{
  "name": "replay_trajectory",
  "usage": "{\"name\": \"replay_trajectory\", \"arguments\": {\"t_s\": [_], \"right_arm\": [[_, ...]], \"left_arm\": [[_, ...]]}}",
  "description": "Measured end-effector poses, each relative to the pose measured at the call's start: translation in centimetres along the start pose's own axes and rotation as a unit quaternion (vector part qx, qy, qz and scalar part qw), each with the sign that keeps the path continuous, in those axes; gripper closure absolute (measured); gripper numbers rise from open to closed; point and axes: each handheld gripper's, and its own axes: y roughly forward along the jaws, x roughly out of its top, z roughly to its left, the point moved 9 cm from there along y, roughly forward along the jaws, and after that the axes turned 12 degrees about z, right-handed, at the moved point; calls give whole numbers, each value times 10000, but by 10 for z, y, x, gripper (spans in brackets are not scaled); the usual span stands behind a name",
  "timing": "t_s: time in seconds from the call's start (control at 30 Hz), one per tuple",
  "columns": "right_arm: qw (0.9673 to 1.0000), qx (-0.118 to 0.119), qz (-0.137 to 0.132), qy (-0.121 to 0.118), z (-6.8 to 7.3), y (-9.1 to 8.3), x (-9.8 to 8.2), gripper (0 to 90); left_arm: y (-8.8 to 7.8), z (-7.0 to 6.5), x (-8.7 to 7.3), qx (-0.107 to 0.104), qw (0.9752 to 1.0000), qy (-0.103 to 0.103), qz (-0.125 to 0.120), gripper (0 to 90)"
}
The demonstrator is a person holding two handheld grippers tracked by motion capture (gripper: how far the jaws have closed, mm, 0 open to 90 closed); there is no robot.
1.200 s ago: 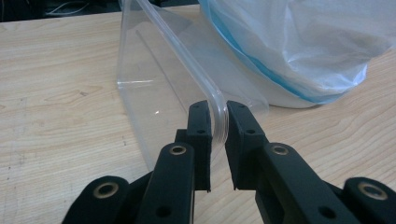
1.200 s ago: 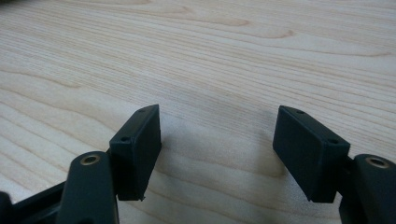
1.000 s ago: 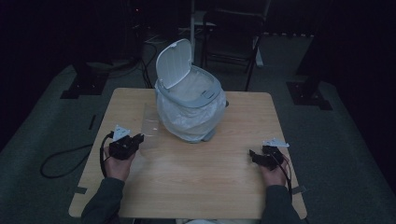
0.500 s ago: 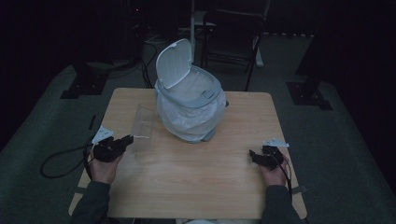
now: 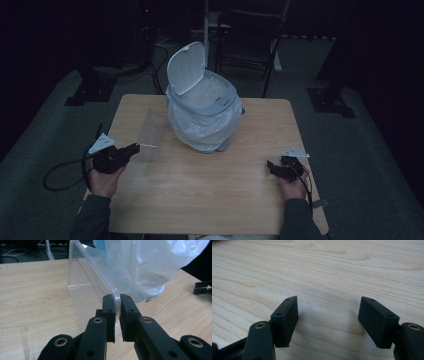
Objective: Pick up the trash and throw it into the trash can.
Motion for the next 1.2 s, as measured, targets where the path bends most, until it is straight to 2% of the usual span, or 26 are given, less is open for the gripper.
{"name": "replay_trajectory", "arguments": {"t_s": [0.17, 0.43, 0.53, 0.87, 1.03, 1.2], "right_arm": [[10000, 1, 1, 3, 0, 0, 0, 315], [10000, 1, 2, 1, 0, 0, 0, 315], [10000, 1, 1, 2, 0, 0, 0, 315], [10000, 0, 1, 2, 0, 0, 0, 315], [10000, 0, 1, 0, 0, 0, 0, 315], [10000, 0, 2, 2, 0, 0, 0, 315]], "left_arm": [[-6, -4, 2, -87, 9999, 119, 20, 846], [-21, -13, -1, -444, 9989, 154, -48, 846], [-26, -17, -1, -496, 9985, 205, -76, 846], [-42, -19, 11, -537, 9979, 188, -302, 847], [-46, -19, 18, -466, 9981, 190, -356, 847], [-50, -23, 33, -343, 9981, 276, -433, 847]]}}
